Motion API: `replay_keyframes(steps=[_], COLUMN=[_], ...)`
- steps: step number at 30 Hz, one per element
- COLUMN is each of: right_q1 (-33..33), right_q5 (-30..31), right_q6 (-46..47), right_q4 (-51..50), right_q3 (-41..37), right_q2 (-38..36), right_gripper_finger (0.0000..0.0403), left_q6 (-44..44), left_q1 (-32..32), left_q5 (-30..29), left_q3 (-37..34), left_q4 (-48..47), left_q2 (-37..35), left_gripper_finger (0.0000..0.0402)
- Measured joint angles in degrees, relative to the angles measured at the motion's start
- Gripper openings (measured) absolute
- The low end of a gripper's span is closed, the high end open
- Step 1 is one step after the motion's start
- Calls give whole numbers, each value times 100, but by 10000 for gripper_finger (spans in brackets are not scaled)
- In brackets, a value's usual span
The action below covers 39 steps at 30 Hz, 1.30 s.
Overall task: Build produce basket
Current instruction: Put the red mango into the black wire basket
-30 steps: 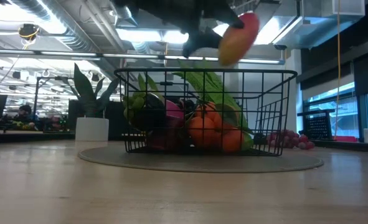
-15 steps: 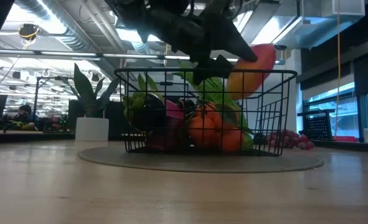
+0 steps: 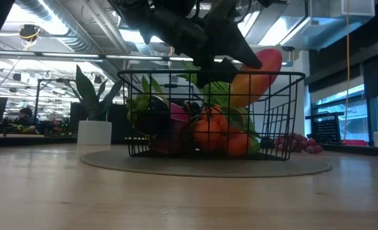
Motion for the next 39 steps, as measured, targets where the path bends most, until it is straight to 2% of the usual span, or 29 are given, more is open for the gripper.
replay_keyframes(steps=[9,14,30,39], right_q1=[0,0,0,0], right_q5=[2,2,4,4], right_q6=[-121,-121,-121,-121], right_q4=[146,257,521,517], right_q3=[-1,-2,-4,-4], right_q2=[0,2,2,3], right_gripper_finger=[106,106,106,106], left_q6=[7,7,-35,7], left_q1=[-14,-7,-8,-11], left_q5=[-22,-284,-263,-295], left_q3=[0,0,0,0], left_q4=[-2,-2,-59,-59], left_q2=[0,0,0,0], left_gripper_finger=[233,233,235,287])
